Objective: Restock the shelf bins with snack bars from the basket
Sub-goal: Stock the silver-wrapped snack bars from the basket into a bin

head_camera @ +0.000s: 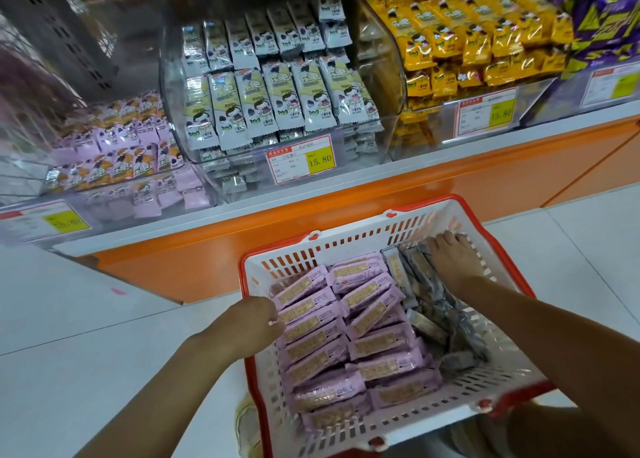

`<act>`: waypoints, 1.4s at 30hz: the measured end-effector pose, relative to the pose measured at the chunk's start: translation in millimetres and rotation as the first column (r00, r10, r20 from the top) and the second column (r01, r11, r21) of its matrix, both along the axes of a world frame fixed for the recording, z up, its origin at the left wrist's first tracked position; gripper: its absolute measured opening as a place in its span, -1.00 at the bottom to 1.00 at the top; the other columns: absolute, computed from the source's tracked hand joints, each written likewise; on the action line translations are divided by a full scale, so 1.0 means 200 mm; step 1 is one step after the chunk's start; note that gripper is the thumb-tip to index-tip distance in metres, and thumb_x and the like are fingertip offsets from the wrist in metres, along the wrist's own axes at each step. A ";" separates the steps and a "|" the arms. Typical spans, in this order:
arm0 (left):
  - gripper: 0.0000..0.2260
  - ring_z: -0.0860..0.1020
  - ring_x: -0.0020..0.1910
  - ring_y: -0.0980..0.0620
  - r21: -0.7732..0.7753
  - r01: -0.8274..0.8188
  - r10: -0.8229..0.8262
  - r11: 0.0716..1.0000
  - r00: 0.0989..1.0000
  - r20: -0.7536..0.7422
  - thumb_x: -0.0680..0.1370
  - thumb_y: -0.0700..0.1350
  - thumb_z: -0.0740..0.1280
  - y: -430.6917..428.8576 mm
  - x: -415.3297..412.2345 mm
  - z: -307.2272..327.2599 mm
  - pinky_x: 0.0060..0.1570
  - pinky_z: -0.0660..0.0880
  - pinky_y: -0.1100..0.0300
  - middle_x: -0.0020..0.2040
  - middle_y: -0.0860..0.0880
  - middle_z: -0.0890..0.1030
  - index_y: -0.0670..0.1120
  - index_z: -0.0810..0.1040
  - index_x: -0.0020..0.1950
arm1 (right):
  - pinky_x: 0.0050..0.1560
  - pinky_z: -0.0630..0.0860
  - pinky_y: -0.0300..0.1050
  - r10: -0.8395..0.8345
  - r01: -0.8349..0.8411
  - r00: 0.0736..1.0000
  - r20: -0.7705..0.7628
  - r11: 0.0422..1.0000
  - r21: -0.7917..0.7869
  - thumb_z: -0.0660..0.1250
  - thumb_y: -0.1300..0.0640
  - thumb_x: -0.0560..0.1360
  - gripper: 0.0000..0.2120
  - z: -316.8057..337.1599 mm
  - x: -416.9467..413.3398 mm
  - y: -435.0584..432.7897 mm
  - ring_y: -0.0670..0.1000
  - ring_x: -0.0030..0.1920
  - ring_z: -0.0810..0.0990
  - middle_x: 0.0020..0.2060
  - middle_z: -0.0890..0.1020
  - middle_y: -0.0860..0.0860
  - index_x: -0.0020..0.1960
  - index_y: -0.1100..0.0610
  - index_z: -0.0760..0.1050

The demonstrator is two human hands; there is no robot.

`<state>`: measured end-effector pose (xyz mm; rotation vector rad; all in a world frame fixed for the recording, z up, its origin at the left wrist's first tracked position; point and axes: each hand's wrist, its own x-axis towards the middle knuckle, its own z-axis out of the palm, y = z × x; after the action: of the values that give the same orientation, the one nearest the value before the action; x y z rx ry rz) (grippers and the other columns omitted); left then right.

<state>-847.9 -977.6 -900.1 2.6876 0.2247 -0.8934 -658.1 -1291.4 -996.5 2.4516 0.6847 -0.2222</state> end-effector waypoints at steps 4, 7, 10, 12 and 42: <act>-0.76 0.60 -0.10 0.01 -0.189 -0.098 0.102 0.977 0.995 0.009 0.58 0.00 0.27 -0.07 0.04 0.08 -0.09 0.51 0.16 -0.08 -0.06 0.64 -0.14 0.63 -0.06 | 0.26 0.41 -0.05 -0.195 0.201 0.979 -0.053 0.962 0.185 0.21 0.07 0.55 -0.55 0.20 -0.09 0.02 0.12 0.26 0.44 0.30 0.41 0.16 0.38 0.20 0.27; -0.85 0.62 -0.03 -0.03 -0.440 -0.207 0.215 0.874 0.976 -0.032 0.57 -0.03 0.30 -0.18 0.08 0.19 0.05 0.56 0.09 -0.05 -0.03 0.65 -0.04 0.63 -0.04 | -0.01 0.54 -0.13 -0.325 0.415 0.909 -0.261 0.655 0.632 0.38 -0.01 0.44 -0.46 0.43 -0.20 0.04 0.05 0.03 0.54 0.14 0.50 0.09 0.35 0.14 0.36; -0.77 0.64 0.02 0.03 -0.700 -0.402 0.365 0.591 0.906 -0.212 0.57 -0.06 0.31 -0.30 0.11 0.32 0.05 0.57 0.20 0.05 -0.04 0.64 -0.14 0.58 0.16 | -0.22 0.45 -0.41 -0.191 0.442 0.892 -0.409 0.187 0.877 0.47 0.14 0.39 -0.60 0.67 -0.38 0.16 -0.14 -0.15 0.56 0.01 0.54 -0.02 0.19 0.00 0.47; -0.67 0.64 0.03 -0.01 -0.788 -0.504 0.441 0.354 0.833 -0.334 0.54 0.00 0.33 -0.34 0.12 0.39 0.02 0.58 0.23 0.11 -0.12 0.63 -0.18 0.53 0.21 | -0.17 0.49 -0.41 0.015 0.463 0.886 -0.463 -0.067 0.884 0.50 0.16 0.34 -0.54 0.80 -0.52 0.26 -0.19 -0.09 0.57 0.04 0.52 -0.12 0.14 -0.16 0.44; -0.65 0.65 -0.17 -0.07 -0.749 -0.462 0.430 -0.476 0.621 -0.656 0.43 -0.04 0.36 -0.26 0.11 0.60 -0.09 0.61 0.06 -0.11 -0.19 0.64 -0.24 0.54 0.10 | -0.02 0.56 -0.08 0.101 0.431 0.880 -0.464 -0.580 0.692 0.39 0.22 0.48 -0.72 1.02 -0.74 0.31 0.05 0.04 0.62 0.05 0.64 -0.06 0.13 -0.06 0.53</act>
<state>-825.3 -1028.7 -780.6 0.6831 0.4521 -0.3349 -805.4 -1229.0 -792.9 4.7569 0.3617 -0.0624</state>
